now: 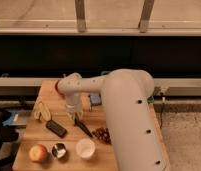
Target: Place brush in tray
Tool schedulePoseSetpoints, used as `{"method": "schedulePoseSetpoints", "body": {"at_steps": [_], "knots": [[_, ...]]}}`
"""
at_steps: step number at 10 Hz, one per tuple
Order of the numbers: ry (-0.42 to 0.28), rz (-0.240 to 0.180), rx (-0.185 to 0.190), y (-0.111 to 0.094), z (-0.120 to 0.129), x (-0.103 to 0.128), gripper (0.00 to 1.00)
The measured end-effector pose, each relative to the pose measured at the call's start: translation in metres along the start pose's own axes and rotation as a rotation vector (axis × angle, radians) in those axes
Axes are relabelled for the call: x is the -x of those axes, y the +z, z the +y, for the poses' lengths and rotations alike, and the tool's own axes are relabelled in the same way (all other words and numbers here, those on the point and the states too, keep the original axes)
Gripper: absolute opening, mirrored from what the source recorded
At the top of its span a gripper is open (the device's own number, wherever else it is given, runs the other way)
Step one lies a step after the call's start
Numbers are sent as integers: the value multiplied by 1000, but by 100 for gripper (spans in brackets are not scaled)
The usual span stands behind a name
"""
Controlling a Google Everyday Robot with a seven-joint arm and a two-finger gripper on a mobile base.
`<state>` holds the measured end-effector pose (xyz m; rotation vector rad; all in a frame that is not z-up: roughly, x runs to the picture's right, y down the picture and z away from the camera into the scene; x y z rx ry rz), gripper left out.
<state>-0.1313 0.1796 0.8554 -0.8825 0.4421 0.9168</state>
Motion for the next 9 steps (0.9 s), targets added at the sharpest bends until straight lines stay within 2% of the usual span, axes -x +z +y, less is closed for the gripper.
{"method": "schedulePoseSetpoints", "body": {"at_steps": [2,4,7,9], "knots": [[16,-30,7,-3,-4,-3,0],[26,-75,13,-20,-9,-4,0],[33,-153,7,-66,-16,-15,0],[46,-211,-12,-95,-25,-26,0]]}}
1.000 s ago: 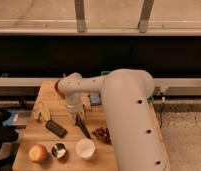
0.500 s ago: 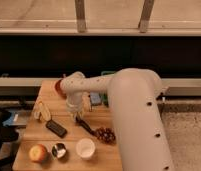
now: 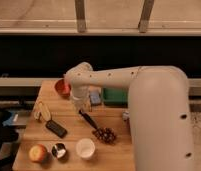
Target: Place brush in tray
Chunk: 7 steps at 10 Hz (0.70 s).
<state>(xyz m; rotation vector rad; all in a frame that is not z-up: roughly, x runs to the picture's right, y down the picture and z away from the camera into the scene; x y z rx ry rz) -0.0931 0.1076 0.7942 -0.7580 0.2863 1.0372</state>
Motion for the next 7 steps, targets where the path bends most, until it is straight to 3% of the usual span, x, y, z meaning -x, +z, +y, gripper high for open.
{"method": "schedulePoseSetpoints", "body": {"at_steps": [4,7], "knots": [[73,-125,-17,-49,-42,3,0],[149,-168,-24,-70,-87,9,0]]}}
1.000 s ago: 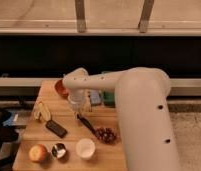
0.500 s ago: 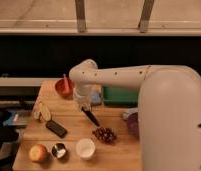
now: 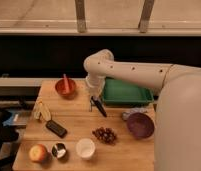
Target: Place brush in tray
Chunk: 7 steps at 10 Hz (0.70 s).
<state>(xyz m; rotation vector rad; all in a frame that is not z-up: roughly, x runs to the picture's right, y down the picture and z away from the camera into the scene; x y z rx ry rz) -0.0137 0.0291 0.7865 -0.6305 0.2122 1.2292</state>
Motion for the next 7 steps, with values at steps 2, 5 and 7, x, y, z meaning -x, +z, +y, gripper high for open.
{"method": "schedulePoseSetpoints", "body": {"at_steps": [2,5,7], "knots": [[70,-12,-2,-7,-38,3,0],[173,-16,9,-7,-91,8,0],[205,-7,39,8,-107,18,6]]}}
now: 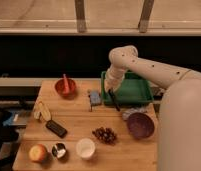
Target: Place brush in tray
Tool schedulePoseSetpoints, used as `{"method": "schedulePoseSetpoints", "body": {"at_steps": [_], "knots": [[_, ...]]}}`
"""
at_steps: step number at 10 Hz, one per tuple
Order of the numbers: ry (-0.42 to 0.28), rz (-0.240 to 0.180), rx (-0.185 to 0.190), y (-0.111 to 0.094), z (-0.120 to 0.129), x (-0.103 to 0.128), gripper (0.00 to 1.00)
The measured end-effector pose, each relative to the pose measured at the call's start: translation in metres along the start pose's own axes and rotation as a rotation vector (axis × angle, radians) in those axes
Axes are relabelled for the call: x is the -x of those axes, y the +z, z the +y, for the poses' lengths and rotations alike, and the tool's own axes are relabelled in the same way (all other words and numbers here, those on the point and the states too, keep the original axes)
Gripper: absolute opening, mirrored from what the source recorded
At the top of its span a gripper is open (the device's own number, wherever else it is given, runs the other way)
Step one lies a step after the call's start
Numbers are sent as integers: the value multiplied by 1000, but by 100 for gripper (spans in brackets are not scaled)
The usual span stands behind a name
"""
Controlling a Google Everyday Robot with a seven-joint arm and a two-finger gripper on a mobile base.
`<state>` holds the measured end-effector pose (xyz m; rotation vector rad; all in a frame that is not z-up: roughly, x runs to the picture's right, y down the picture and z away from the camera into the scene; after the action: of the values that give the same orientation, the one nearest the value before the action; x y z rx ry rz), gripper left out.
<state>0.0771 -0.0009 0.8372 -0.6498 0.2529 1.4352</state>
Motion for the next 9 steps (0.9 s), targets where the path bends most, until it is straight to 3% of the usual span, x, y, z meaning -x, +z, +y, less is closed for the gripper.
{"method": "schedulePoseSetpoints", "body": {"at_steps": [2,4,6,7,9], "knots": [[19,27,30,22,-16,6,26],[10,41,58,36,-11,15,45],[7,42,69,40,-12,19,66],[5,34,72,39,-12,20,72],[1,18,79,35,-10,21,73]]}}
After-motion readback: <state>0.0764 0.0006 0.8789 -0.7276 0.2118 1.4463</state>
